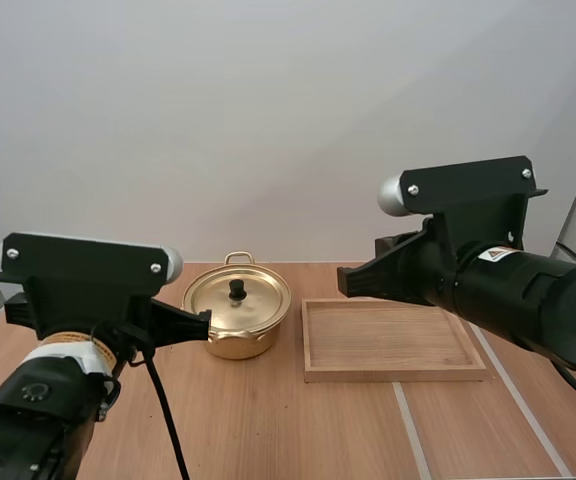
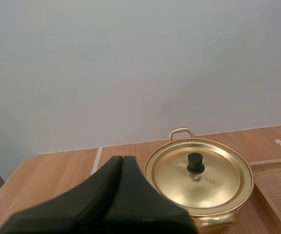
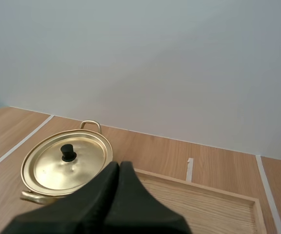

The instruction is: Open the pot, put the grape inside, and close it

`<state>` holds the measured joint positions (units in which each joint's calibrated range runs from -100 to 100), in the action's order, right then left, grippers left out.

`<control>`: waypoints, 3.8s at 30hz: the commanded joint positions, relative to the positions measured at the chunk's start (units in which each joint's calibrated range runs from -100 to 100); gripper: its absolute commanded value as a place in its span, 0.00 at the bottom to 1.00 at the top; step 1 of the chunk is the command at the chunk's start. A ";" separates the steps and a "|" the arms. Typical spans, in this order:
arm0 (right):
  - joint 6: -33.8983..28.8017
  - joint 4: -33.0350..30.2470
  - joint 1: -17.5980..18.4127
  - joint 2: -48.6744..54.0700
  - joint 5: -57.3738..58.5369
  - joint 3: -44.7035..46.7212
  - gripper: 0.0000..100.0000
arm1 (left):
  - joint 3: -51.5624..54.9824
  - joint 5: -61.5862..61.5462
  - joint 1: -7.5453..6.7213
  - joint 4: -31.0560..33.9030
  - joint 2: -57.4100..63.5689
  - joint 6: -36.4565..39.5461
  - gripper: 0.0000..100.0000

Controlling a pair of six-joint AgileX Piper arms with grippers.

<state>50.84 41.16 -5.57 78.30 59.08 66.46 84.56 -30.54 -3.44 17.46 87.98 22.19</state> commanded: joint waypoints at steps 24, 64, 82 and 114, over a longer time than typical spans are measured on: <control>2.32 -2.98 0.14 6.00 -2.84 11.25 0.00 | 15.44 19.10 2.82 0.75 0.29 6.87 0.00; 10.78 1.87 0.14 11.28 -28.06 26.69 0.00 | 15.44 18.38 4.61 0.63 10.64 10.79 0.00; 10.78 -2.32 5.22 21.21 -38.06 29.86 0.00 | 15.44 17.44 4.51 0.63 12.02 10.79 0.00; -39.00 -44.69 5.22 21.70 -32.30 33.54 0.00 | 15.44 1.13 4.51 -21.02 12.02 -11.49 0.00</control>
<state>12.11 -3.34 -0.43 99.56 25.72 99.91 100.00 -30.66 1.05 -2.75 99.60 10.73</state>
